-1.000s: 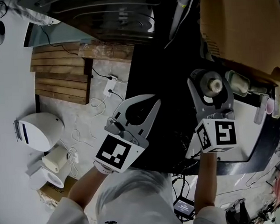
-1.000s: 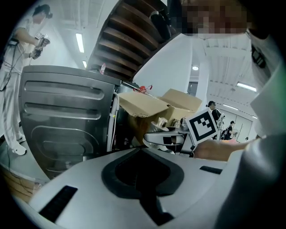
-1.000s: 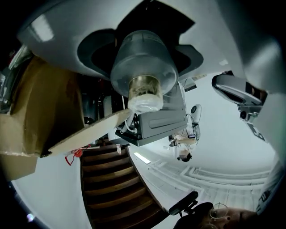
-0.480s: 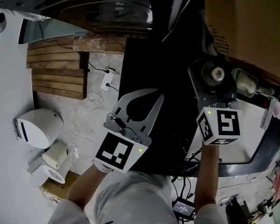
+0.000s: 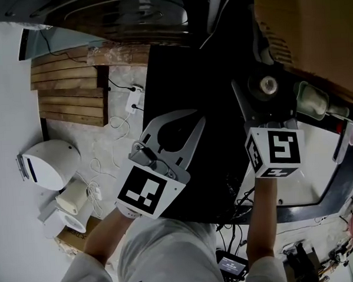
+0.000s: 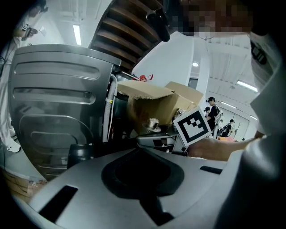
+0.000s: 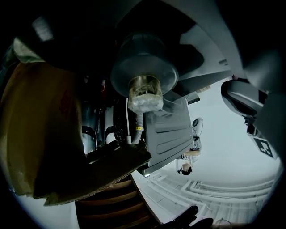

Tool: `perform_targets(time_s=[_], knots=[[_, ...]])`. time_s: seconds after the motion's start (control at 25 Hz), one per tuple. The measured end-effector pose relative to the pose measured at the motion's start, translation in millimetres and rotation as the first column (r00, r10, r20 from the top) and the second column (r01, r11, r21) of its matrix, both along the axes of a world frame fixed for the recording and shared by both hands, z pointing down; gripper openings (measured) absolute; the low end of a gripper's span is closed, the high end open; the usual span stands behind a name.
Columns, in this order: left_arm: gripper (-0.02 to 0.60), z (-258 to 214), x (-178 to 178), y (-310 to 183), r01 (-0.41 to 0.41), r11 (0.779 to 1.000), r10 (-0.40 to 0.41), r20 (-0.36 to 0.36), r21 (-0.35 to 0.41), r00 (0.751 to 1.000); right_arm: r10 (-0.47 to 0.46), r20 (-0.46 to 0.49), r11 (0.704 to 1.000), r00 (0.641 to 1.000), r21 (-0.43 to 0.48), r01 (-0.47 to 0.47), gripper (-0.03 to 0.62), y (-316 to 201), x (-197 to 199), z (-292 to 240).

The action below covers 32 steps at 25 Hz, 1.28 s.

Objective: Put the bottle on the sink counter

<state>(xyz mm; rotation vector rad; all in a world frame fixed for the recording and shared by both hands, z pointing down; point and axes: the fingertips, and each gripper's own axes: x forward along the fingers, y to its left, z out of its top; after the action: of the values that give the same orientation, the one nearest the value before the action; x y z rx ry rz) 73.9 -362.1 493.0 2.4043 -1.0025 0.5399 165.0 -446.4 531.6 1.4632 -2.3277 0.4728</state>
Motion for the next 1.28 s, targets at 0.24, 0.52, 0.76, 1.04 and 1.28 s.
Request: perform_targets(time_s=[0.24,0.52,0.76,1.04,1.28], knots=[[0.008,4.2,-0.5,-0.8,0.002,1.000,-0.002,-0.004,-0.008,1.000,-0.011,-0.022,1.000,1.000,-0.010,0.011,0.345,2.4,-3.2,6.9],[0.008,4.2,-5.9,4.6,0.004,1.000,-0.004,-0.010,-0.006,1.000,0.016,-0.009,1.000,1.000,-0.018,-0.016,0.347,3.2,-3.0,9.5],[0.008,-1.2,-8.0,13.9,-0.005,1.000,0.005,-0.017,0.003,1.000,0.043,0.043,0.999,0.998,-0.016,-0.042,0.387,9.2,0.1,4.4],[0.008,-12.6,-14.0,31.9,-0.021,1.000,0.021,-0.018,0.020,1.000,0.076,0.016,0.997,0.997,0.018,-0.076,0.387,25.8,2.5,-13.4],[0.008,-24.6,-20.8,55.4,-0.032,0.999,0.033,-0.020,0.022,0.999,0.130,0.018,0.991,0.991,0.022,-0.131,0.385,50.8,7.9,-29.1]])
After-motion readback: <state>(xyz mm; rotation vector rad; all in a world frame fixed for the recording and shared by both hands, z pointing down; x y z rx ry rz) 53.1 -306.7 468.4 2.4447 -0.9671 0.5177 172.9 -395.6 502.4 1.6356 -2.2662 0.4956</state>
